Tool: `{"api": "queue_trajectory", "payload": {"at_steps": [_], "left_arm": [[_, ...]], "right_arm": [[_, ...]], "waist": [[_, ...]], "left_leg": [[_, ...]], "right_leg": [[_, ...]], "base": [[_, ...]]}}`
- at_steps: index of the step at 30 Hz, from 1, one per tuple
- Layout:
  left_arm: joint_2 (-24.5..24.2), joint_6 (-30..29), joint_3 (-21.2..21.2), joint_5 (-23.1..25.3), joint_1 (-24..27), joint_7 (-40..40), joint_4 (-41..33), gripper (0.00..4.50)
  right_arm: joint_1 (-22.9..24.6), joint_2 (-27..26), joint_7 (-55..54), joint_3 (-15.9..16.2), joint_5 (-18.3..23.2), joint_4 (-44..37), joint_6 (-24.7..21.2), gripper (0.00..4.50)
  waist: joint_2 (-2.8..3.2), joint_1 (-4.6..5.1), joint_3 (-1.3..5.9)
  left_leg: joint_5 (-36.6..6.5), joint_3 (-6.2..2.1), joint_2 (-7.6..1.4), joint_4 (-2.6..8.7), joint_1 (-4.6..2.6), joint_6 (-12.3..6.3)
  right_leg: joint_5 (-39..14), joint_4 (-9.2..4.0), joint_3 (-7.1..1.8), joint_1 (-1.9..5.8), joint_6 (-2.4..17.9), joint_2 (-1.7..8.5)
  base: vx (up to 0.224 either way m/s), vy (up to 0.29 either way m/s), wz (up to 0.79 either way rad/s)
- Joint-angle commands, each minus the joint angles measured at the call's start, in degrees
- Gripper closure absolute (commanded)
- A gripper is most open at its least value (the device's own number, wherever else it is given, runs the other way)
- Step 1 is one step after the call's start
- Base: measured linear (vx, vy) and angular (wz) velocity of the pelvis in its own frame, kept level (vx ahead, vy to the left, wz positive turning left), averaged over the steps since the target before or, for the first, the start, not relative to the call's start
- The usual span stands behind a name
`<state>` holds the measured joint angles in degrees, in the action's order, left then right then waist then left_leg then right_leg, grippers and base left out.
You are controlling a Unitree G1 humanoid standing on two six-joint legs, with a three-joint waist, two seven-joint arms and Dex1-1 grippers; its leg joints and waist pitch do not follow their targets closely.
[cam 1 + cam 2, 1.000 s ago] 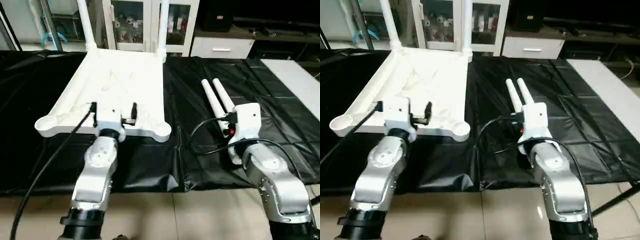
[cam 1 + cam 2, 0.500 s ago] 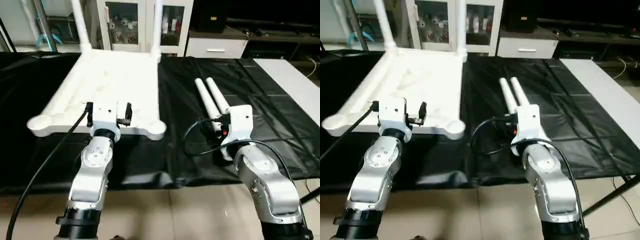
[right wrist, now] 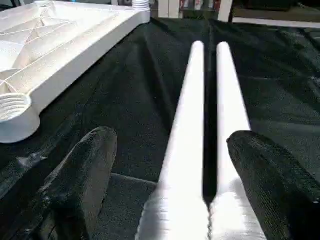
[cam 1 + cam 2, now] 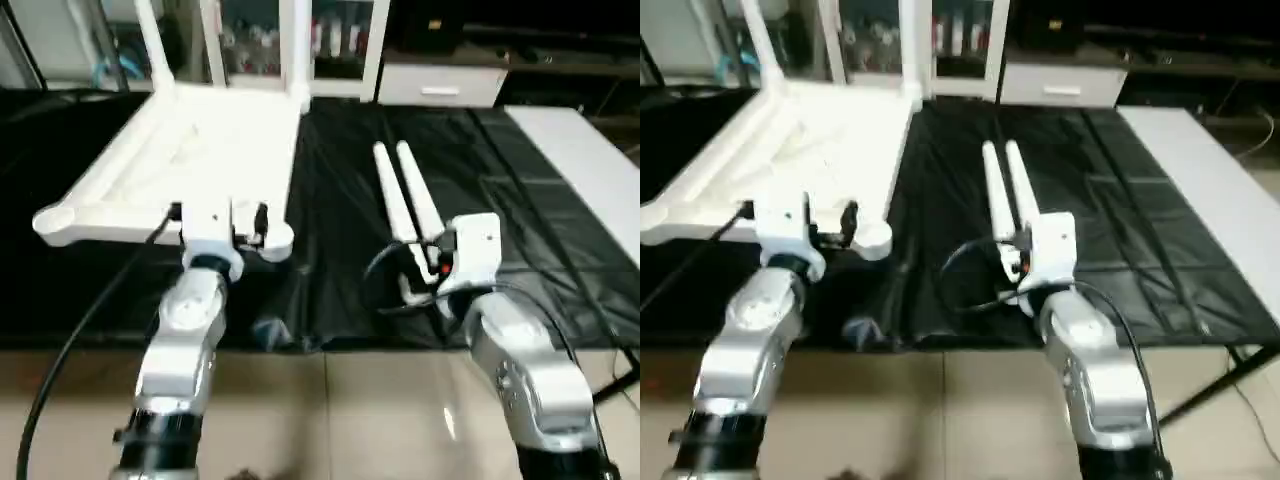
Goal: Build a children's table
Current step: Rotate table base
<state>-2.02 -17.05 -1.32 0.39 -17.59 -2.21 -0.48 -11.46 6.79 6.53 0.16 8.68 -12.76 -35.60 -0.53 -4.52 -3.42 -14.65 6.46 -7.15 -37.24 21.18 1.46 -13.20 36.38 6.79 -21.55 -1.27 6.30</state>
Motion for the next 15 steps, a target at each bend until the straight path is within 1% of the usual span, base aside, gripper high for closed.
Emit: {"api": "queue_trajectory", "payload": {"at_steps": [1,2,3,4,5,6,7,8,9,10,11,12,13,14,15], "left_arm": [[-1.24,-0.65,-0.56,-0.67,-0.67,-0.71,-1.23,0.0],[-1.71,0.08,-0.5,-1.3,-0.67,-1.68,-0.73,0.0],[-1.71,0.08,-0.5,-1.3,-0.67,-1.68,-0.73,0.0],[-1.82,0.19,-0.47,-1.31,-0.63,-1.82,-0.45,0.0],[-1.88,0.16,-0.54,-1.38,-0.77,-2.12,-0.3,0.0],[-1.86,0.06,-0.56,-1.38,-0.82,-2.26,-0.32,0.0],[-1.91,-0.21,-0.52,-1.17,-0.94,-2.33,-0.6,0.0],[-1.95,-0.38,-0.48,-1.02,-1.03,-2.36,-0.81,0.0],[-2.16,-0.19,-0.35,-1.27,-1.08,-2.52,-0.48,0.0],[-2.16,-0.19,-0.35,-1.27,-1.08,-2.52,-0.48,0.0],[-2.22,0.03,-0.35,-1.35,-0.98,-2.05,0.13,0.0],[-2.13,-0.27,-0.36,-1.44,-1.02,-1.85,0.08,0.0],[-2.03,-0.56,-0.38,-1.53,-1.06,-1.79,-0.06,0.0],[-1.99,-0.61,-0.37,-1.55,-1.06,-1.78,-0.09,0.0],[-1.89,-1.04,-0.16,-1.42,-0.99,-1.84,-0.39,0.0]], "right_arm": [[-1.16,-1.18,-0.89,-0.41,0.13,-0.6,-0.52,0.62],[-1.48,-1.32,-1.25,-0.66,0.05,-0.01,0.08,0.62],[-1.48,-1.32,-1.25,-0.66,0.05,-0.01,0.08,0.62],[-1.51,-1.48,-1.38,-1.09,0.31,0.27,0.35,0.62],[-1.64,-1.14,-0.91,-1.2,0.64,0.18,0.39,0.62],[-1.65,-0.86,-0.52,-1.29,0.9,-0.01,0.37,0.62],[-1.79,-0.52,-0.17,-1.43,1.1,-0.22,0.23,0.62],[-1.89,-0.29,0.04,-1.48,1.17,-0.36,0.11,0.62],[-2.31,-0.37,0.21,-1.39,0.77,0.92,0.88,0.62],[-2.31,-0.37,0.21,-1.39,0.77,0.92,0.88,0.62],[-2.59,-0.28,0.17,-0.83,-0.2,2.21,1.43,0.62],[-2.74,-0.15,0.31,-0.56,-0.41,2.1,1.33,0.62],[-2.84,-0.05,0.4,-0.42,-0.49,1.86,1.16,0.62],[-2.83,-0.05,0.52,-0.41,-0.39,1.78,1.11,0.62],[-2.79,0.19,1.52,-0.03,0.18,1.36,0.88,0.62]], "waist": [[0.24,0.95,1.4],[1.02,2.51,1.5],[3.08,2.71,0.93],[3.91,4.29,1.8],[3.57,3.74,0.78],[2.27,4.23,0.95],[1.12,3.46,0.21],[0.54,2.97,0.44],[-0.85,0.01,1.85],[-1.14,-0.63,1.39],[-0.34,-1.38,2.75],[-0.08,-1.41,2.79],[1.41,-0.99,3.55],[2.24,-0.32,3.99],[2.94,4.22,6.43]], "left_leg": [[-22.91,-1.86,-2.57,2.06,-1.12,0.47],[-29.49,-2.19,-3.25,4.1,-0.17,1.86],[-36.75,-2.63,-3.69,7.37,1.39,2.81],[-50.04,-4.02,-8.16,11.7,-4.65,4.91],[-54.91,-4.33,-9.36,13.09,-6.08,5.01],[-53.64,-4.52,-9.57,12.65,-6.76,4.04],[-49.51,-2.33,-6.98,10.71,-6.32,3.95],[-44.3,-0.4,-4.66,8.11,-6.48,4.08],[-13.83,1.37,-2.91,1.23,-2.1,-2.64],[-8.35,1.18,-3.15,0.01,-0.89,-3.94],[-2.46,0.73,-3.05,1.05,0.91,-4.57],[-0.29,0.85,-3.0,2.54,1.1,-4.78],[2.6,1.06,-3.66,5.72,-0.75,-4.58],[1.87,0.19,-4.37,6.85,-2.82,-5.07],[10.06,-8.29,-9.74,6.98,-14.16,-17.85]], "right_leg": [[-57.0,-11.84,1.23,4.05,0.95,8.09],[-50.54,-10.79,3.97,6.72,0.94,5.57],[-45.81,-7.89,5.16,8.28,1.1,3.07],[-18.92,0.77,1.69,5.4,3.7,-1.28],[-9.58,1.56,-0.14,3.52,4.4,-1.2],[-9.73,1.01,-1.22,3.39,3.91,-0.36],[-20.91,-3.86,-2.82,3.39,4.31,1.13],[-31.34,-7.03,-3.93,3.27,5.17,2.57],[-50.7,-11.69,-9.48,8.59,6.53,8.58],[-53.23,-12.36,-10.01,8.95,6.11,9.29],[-44.21,-10.76,-9.19,11.09,7.69,7.52],[-38.32,-10.18,-7.59,11.12,8.4,5.56],[-25.4,-8.27,-4.3,9.85,8.93,1.52],[-19.14,-6.81,-3.07,8.43,8.49,-0.35],[-9.6,2.36,-1.25,-1.8,3.33,-2.46]], "base": [[-0.056,-0.017,0.47],[-0.019,0.02,0.46],[-0.019,0.02,0.46],[0.064,0.013,0.38],[0.078,-0.015,0.26],[0.078,-0.015,0.26],[0.0,0.0,0.0],[0.061,-0.048,0.03],[0.061,-0.048,0.03],[0.11,-0.031,0.03],[0.142,-0.007,0.0],[0.142,-0.007,0.0],[0.137,0.018,0.02],[0.203,0.03,0.05],[0.203,0.03,0.05]]}}
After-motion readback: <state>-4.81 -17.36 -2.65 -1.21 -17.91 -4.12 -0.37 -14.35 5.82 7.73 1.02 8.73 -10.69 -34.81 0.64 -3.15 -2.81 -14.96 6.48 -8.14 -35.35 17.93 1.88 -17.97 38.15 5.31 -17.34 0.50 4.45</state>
